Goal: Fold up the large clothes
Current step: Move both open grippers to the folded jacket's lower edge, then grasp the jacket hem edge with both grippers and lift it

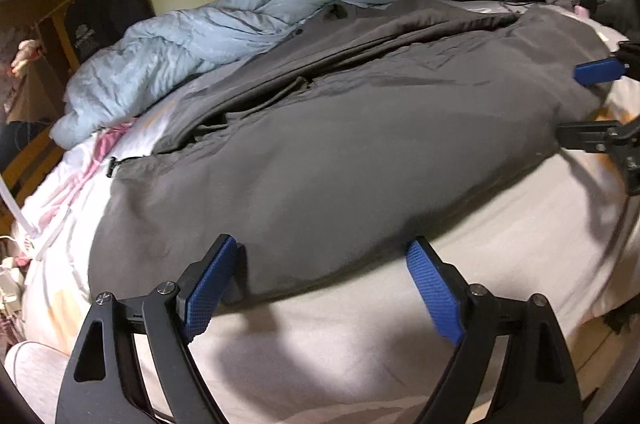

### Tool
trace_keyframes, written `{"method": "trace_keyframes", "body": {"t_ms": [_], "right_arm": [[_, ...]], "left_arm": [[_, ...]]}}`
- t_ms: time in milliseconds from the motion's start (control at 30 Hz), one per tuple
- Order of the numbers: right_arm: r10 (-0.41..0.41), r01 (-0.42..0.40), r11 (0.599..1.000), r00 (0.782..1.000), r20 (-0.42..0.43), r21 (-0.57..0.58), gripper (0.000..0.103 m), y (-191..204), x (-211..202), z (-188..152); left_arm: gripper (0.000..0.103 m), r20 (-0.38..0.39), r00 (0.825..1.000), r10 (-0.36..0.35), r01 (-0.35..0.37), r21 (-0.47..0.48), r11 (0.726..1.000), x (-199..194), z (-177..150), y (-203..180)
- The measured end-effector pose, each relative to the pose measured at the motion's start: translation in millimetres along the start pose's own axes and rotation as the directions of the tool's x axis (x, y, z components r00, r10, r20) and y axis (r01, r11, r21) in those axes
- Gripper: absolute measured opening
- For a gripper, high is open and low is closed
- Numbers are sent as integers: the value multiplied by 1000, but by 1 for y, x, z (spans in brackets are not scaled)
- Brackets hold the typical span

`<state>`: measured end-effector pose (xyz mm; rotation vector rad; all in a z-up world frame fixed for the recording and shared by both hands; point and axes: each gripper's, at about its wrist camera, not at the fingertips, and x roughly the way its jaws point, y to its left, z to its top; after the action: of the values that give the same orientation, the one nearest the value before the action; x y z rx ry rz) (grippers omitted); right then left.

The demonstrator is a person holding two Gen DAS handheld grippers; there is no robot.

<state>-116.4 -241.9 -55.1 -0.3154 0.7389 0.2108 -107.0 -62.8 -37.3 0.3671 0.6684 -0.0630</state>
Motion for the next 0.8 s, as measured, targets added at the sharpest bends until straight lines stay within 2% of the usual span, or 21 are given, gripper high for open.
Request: {"method": "trace_keyframes", "body": {"t_ms": [100, 200, 300, 400, 500, 567, 667, 733, 800], "right_arm": [[-4, 4, 1000, 1000, 3, -7, 85, 0, 0, -1], [-24, 25, 998, 1000, 14, -50, 85, 5, 0, -2], [-65, 67, 975, 998, 17, -210, 85, 28, 3, -8], [-156, 170, 923, 985, 70, -344, 85, 49, 6, -18], [-175, 190, 919, 982, 73, -345, 85, 46, 8, -17], [-218, 230, 917, 973, 73, -325, 85, 39, 12, -14], [-292, 304, 913, 953, 83, -273, 89, 17, 13, -9], [-363, 377, 893, 926, 102, -246, 89, 8, 13, -6], [-455, 470, 845, 882, 120, -255, 86, 2, 17, -6]], "left_arm": [[85, 26, 998, 65, -64, -39, 997, 2, 4, 12], [82, 20, 993, 120, -118, -60, 991, 9, 8, 22], [82, -12, 984, 178, -178, -49, 983, 19, 9, 29], [81, -7, 975, 222, -222, -40, 974, 19, 8, 32], [82, -10, 964, 267, -268, -8, 964, 23, 6, 33], [82, -24, 958, 284, -285, -4, 959, 26, 6, 39], [82, -74, 937, 340, -346, -80, 935, 33, 5, 64], [74, -96, 944, 316, -327, -155, 932, 32, 2, 84], [40, -99, 944, 315, -328, -194, 924, 30, 1, 94]]}}
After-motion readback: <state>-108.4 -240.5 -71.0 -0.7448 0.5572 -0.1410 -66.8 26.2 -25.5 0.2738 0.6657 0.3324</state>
